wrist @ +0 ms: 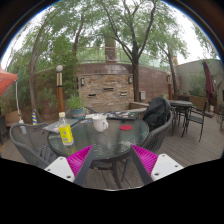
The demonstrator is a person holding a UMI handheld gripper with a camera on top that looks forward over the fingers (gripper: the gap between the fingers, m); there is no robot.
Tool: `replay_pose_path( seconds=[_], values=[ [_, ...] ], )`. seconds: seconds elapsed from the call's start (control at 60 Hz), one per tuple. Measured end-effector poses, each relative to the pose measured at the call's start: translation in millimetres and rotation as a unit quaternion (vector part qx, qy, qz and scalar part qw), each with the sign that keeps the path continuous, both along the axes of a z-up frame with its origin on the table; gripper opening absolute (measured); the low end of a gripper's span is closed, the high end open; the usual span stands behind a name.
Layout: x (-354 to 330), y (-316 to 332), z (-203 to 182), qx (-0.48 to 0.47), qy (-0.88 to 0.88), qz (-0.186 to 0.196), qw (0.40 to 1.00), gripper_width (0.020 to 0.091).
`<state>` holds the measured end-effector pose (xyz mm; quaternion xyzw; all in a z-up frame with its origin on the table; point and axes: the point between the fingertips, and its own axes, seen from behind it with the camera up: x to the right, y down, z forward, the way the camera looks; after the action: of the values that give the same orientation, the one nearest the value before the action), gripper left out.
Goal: Pour water
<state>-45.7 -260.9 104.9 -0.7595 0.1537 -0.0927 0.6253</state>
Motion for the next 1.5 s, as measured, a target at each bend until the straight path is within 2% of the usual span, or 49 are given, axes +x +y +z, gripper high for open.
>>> replay_pose_path(
  seconds=[0.183, 0.333, 0.65, 0.9, 1.05, 1.083, 1.1, 1.133, 1.2, 1.267, 1.317, 1.35, 1.367, 1.433, 1.5],
  values=[
    [-4, 3, 6, 0.012, -0.019, 0.001, 1.000, 0.0832],
    [-36, 21, 17, 0.043, -0.044, 0.028, 0.998, 0.0833],
    [-130, 169, -8, 0.055, -0.038, 0.088, 0.994, 0.0836],
    [-161, 273, -16, 0.041, -0.054, 0.081, 0.994, 0.0835],
    [-154, 316, -26, 0.042, -0.067, 0.048, 0.996, 0.0829],
    [-159, 321, -23, 0.040, -0.073, 0.041, 0.996, 0.0782],
    [-158, 322, -25, 0.033, -0.070, 0.036, 0.996, 0.0714],
    [-159, 322, -32, 0.023, -0.065, 0.027, 0.997, 0.0482],
    [-156, 324, -33, 0.026, -0.058, 0.019, 0.998, 0.0481],
    [-154, 324, -35, 0.025, -0.058, 0.023, 0.998, 0.0443],
    [-160, 323, -35, 0.021, -0.055, 0.030, 0.998, 0.0405],
    [-159, 323, -33, 0.017, -0.053, 0.041, 0.998, 0.0404],
    [-160, 324, -31, 0.014, -0.055, 0.049, 0.997, 0.0378],
    [-170, 329, -11, 0.029, -0.059, 0.078, 0.995, 0.0377],
    [-167, 341, 32, 0.070, -0.016, 0.098, 0.993, 0.0377]
  ],
)
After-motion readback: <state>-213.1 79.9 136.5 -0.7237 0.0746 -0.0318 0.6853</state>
